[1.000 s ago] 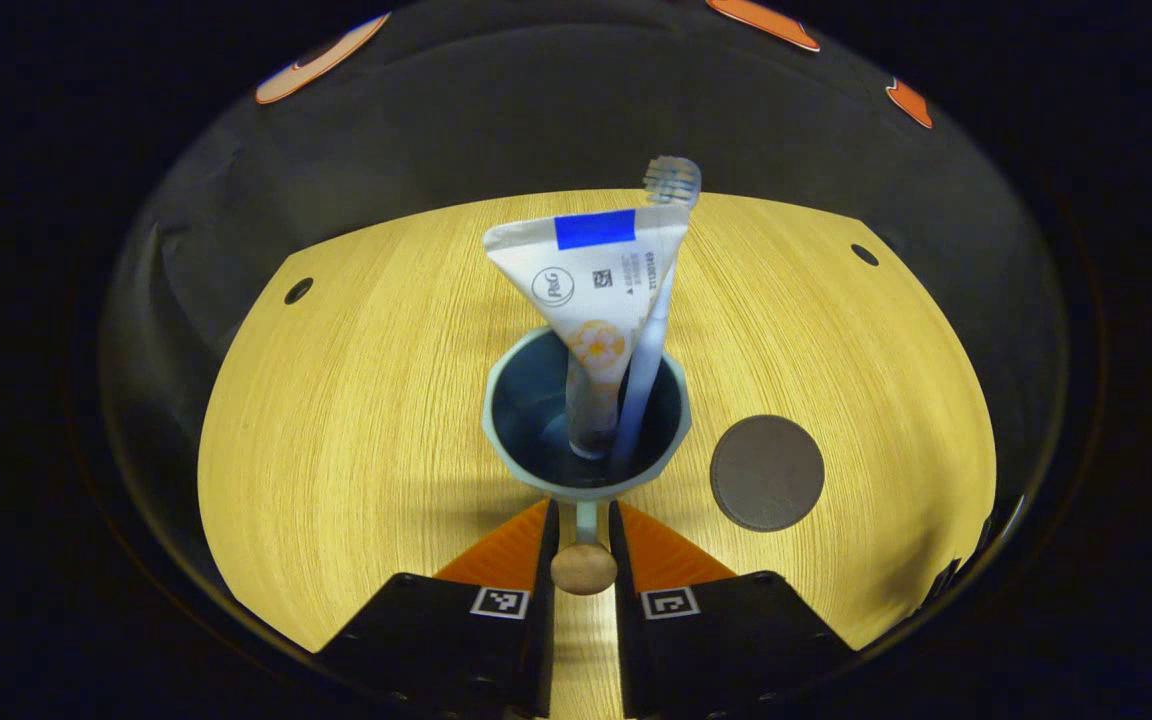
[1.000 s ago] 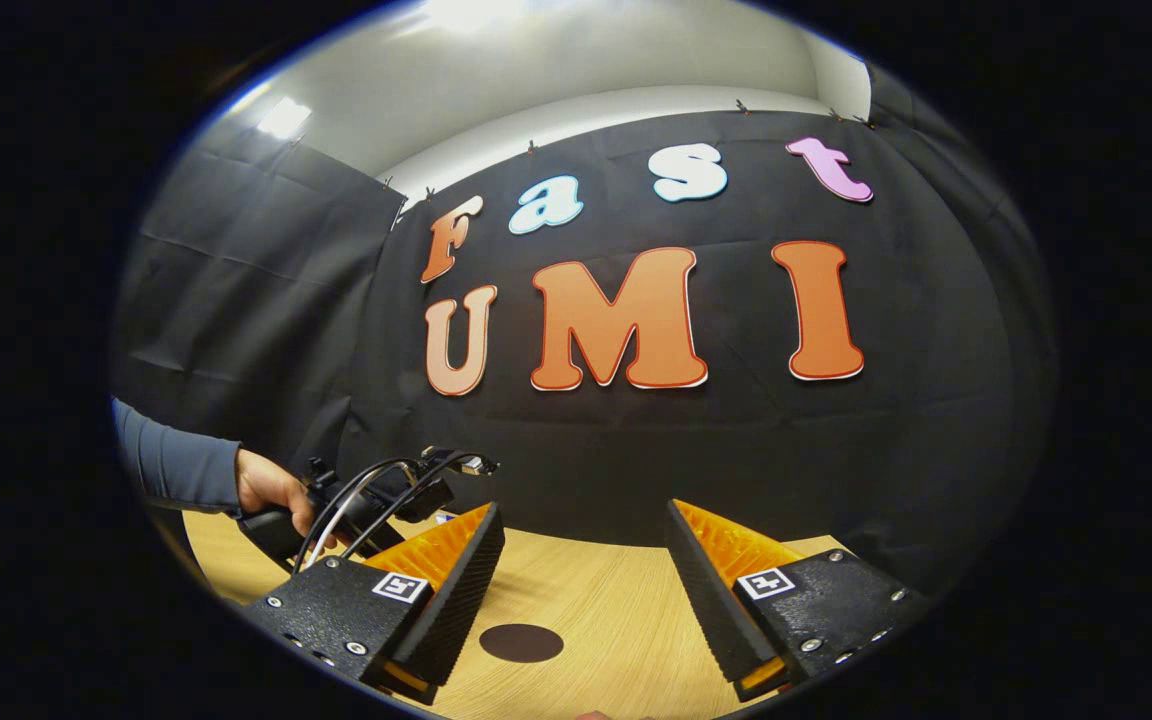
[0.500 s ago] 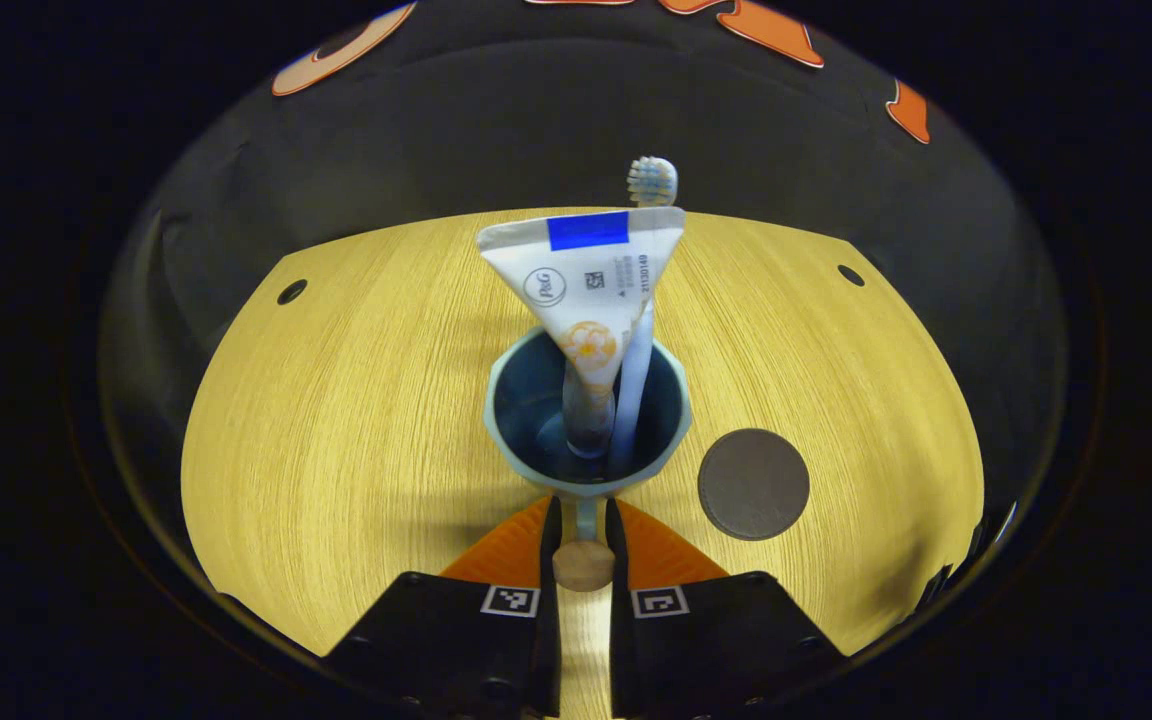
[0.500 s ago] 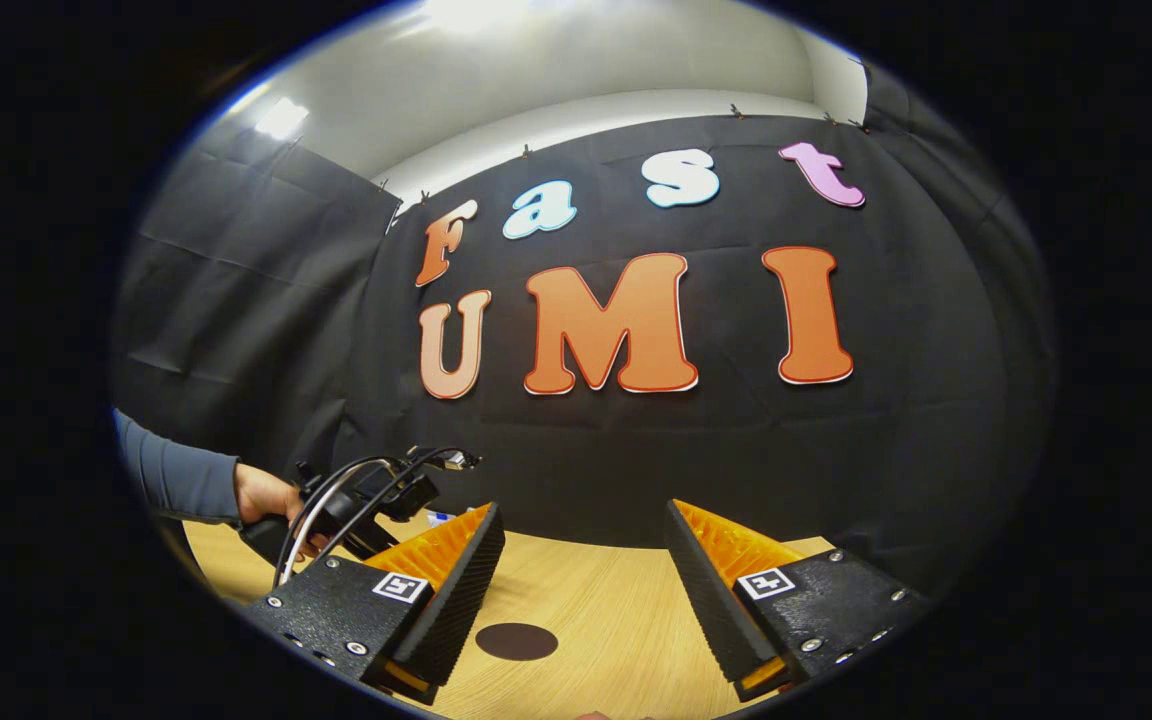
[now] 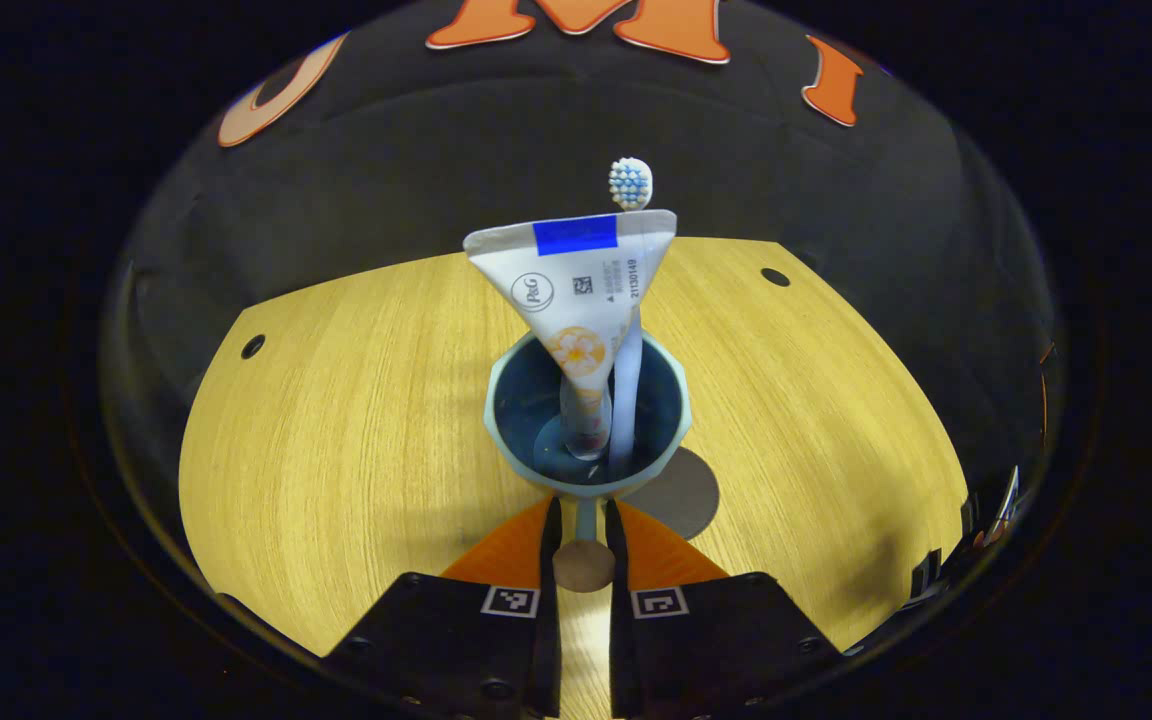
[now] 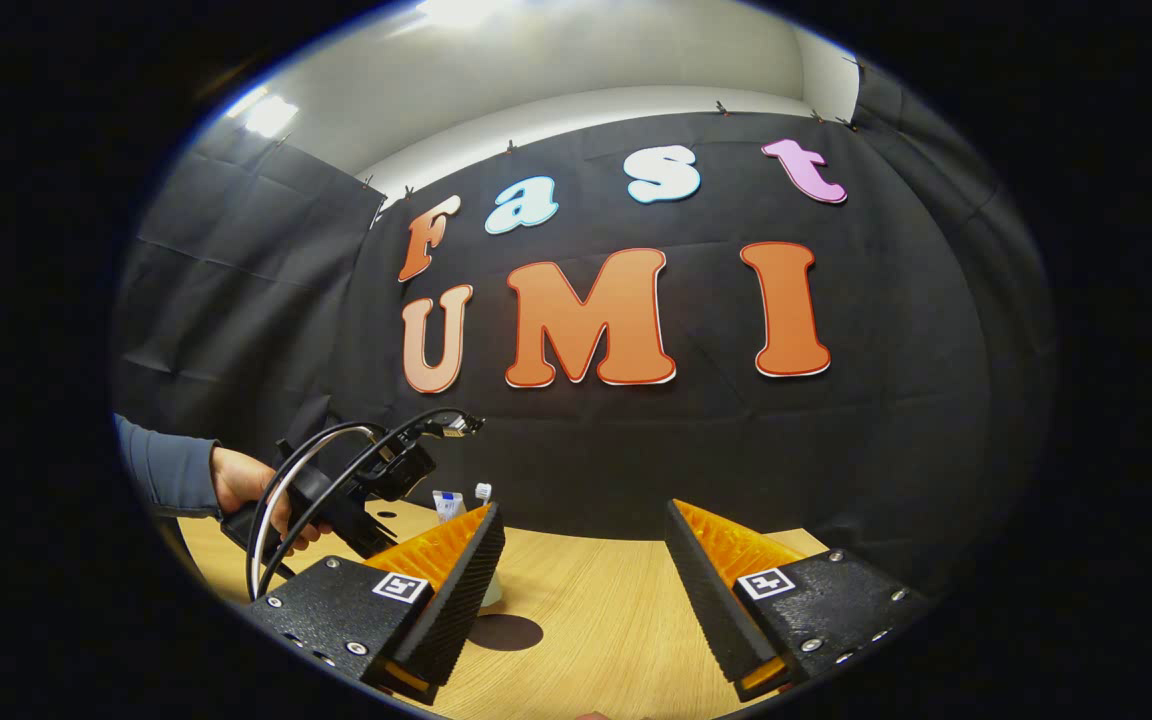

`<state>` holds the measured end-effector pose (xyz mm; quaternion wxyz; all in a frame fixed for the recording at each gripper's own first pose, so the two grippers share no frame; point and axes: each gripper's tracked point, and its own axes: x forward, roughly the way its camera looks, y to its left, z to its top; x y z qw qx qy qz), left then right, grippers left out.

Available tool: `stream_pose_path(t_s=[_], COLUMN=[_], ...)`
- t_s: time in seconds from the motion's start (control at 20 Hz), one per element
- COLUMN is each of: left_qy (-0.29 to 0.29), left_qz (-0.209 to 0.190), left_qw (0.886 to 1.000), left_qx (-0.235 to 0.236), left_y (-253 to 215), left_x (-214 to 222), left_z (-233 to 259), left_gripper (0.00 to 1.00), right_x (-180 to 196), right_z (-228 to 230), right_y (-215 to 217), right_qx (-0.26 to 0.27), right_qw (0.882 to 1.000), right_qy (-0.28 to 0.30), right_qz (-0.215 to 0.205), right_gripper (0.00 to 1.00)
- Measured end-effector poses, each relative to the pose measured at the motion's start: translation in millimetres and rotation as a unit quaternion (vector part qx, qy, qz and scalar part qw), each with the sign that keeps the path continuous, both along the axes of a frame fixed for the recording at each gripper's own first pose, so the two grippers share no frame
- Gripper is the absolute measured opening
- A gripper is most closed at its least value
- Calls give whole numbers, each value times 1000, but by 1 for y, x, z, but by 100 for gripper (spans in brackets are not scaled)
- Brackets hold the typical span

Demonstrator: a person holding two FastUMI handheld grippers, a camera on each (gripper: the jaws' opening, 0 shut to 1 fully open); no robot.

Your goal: Put the toothbrush and toothpaste on the desktop into the cup, then pick up the cup and place it on the coaster on the desktop.

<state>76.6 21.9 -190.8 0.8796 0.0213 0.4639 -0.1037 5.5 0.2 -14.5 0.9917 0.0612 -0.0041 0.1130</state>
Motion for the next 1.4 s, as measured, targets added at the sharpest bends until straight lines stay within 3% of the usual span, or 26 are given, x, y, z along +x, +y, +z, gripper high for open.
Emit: stream_pose_path(t_s=[0.25, 0.7, 0.75, 0.85, 0.95, 1.1, 1.15, 1.25, 1.3, 1.35, 1.4], left_qy=[6, 35, 38, 30, 9, -31, -52, -90, -108, -131, -154], left_qz=[-28, -29, -28, -31, -33, -42, -41, -24, -19, -12, -7], left_qw=[1000, 999, 998, 999, 999, 998, 998, 996, 994, 991, 988], left_qx=[1, 25, 28, 31, 35, 24, 17, 2, -3, -5, -2], left_y=[5, 0, 2, 2, 6, 12, 14, 19, 23, 28, 34], left_x=[-2, -1, -1, -1, -2, 7, 11, 10, 5, 6, 3], left_z=[-5, -10, -12, -9, 0, 15, 23, 33, 50, 59, 68], left_gripper=[19, 18, 24, 23, 29, 69, 76, 79, 94, 100, 100], right_x=[-10, -19, -19, -18, -17, -15, -16, -12, -11, -10, -8], right_z=[0, -16, -18, -21, -22, -24, -23, -21, -20, -19, -19], right_y=[-13, -29, -28, -26, -22, -17, -14, -7, -5, -2, 1], right_qx=[4, 14, 12, 11, 12, 5, 4, 5, 5, 5, 5], right_qw=[1000, 999, 999, 999, 999, 999, 999, 999, 999, 999, 999], right_qy=[-2, 21, 24, 31, 35, 40, 41, 42, 40, 40, 40], right_qz=[-9, -21, -22, -20, -18, -16, -16, -14, -15, -17, -20], right_gripper=[97, 96, 96, 96, 96, 96, 96, 96, 97, 97, 96])
